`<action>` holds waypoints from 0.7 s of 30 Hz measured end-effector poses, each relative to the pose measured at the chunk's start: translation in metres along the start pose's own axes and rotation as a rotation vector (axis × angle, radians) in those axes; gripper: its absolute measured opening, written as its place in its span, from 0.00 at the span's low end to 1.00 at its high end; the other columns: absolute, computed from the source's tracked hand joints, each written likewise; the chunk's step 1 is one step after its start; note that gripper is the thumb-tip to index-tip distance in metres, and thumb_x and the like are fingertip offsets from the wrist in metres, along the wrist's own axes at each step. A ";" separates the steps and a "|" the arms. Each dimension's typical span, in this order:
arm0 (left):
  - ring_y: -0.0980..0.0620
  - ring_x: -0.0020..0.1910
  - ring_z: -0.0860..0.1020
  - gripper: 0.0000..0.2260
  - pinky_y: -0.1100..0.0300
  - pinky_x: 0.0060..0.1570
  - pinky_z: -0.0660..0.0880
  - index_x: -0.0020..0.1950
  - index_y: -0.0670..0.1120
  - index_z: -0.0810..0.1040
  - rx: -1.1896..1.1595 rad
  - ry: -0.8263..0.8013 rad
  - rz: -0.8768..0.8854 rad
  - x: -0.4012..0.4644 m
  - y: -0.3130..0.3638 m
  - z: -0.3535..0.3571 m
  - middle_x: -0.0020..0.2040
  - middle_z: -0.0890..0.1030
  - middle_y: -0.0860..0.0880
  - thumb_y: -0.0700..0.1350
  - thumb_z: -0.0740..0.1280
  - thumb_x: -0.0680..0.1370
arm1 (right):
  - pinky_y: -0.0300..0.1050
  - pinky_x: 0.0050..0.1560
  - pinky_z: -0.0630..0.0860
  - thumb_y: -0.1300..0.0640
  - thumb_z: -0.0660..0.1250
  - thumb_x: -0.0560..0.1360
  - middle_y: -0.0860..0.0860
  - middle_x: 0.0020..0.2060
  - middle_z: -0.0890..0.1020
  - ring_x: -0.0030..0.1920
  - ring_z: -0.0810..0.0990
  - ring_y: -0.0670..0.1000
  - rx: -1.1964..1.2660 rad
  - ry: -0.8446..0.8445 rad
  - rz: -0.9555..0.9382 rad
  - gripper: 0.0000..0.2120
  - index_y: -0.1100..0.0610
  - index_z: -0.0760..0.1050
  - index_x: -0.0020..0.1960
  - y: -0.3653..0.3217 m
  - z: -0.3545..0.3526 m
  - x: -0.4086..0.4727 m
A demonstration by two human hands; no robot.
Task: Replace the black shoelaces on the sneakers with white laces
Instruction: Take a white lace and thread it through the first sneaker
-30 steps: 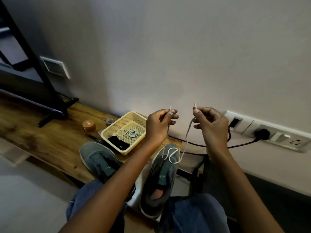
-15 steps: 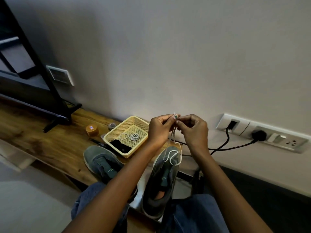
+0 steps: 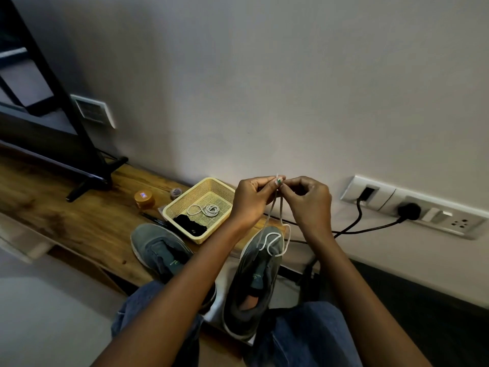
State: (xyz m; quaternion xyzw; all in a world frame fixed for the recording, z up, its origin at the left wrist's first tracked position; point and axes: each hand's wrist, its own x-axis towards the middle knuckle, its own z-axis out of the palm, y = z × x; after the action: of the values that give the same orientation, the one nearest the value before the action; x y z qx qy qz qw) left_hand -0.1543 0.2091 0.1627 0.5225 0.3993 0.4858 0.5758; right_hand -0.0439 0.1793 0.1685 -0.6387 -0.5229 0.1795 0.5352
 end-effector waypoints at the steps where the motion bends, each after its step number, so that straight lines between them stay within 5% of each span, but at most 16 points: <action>1: 0.59 0.45 0.82 0.11 0.65 0.50 0.78 0.60 0.38 0.79 0.001 -0.001 0.002 0.000 0.000 0.000 0.49 0.83 0.47 0.39 0.65 0.79 | 0.37 0.41 0.78 0.58 0.71 0.73 0.46 0.36 0.83 0.39 0.82 0.45 -0.018 0.002 -0.010 0.02 0.55 0.82 0.42 -0.001 0.000 0.001; 13: 0.63 0.35 0.81 0.11 0.71 0.38 0.75 0.60 0.34 0.77 -0.059 -0.024 -0.049 -0.004 0.000 0.000 0.40 0.82 0.49 0.37 0.63 0.80 | 0.45 0.44 0.80 0.60 0.70 0.74 0.50 0.36 0.84 0.41 0.84 0.50 0.102 0.013 0.070 0.03 0.58 0.82 0.44 0.004 0.004 -0.002; 21: 0.60 0.37 0.82 0.12 0.69 0.40 0.76 0.59 0.33 0.78 -0.098 -0.040 -0.090 -0.002 -0.003 0.000 0.41 0.83 0.47 0.38 0.63 0.80 | 0.47 0.45 0.81 0.58 0.69 0.76 0.52 0.38 0.84 0.40 0.84 0.50 0.134 0.014 0.095 0.04 0.59 0.80 0.46 0.009 0.008 0.000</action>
State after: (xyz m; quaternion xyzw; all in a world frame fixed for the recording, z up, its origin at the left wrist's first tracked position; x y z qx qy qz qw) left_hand -0.1547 0.2071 0.1596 0.4849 0.3862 0.4679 0.6299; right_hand -0.0455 0.1842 0.1576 -0.6269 -0.4750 0.2348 0.5712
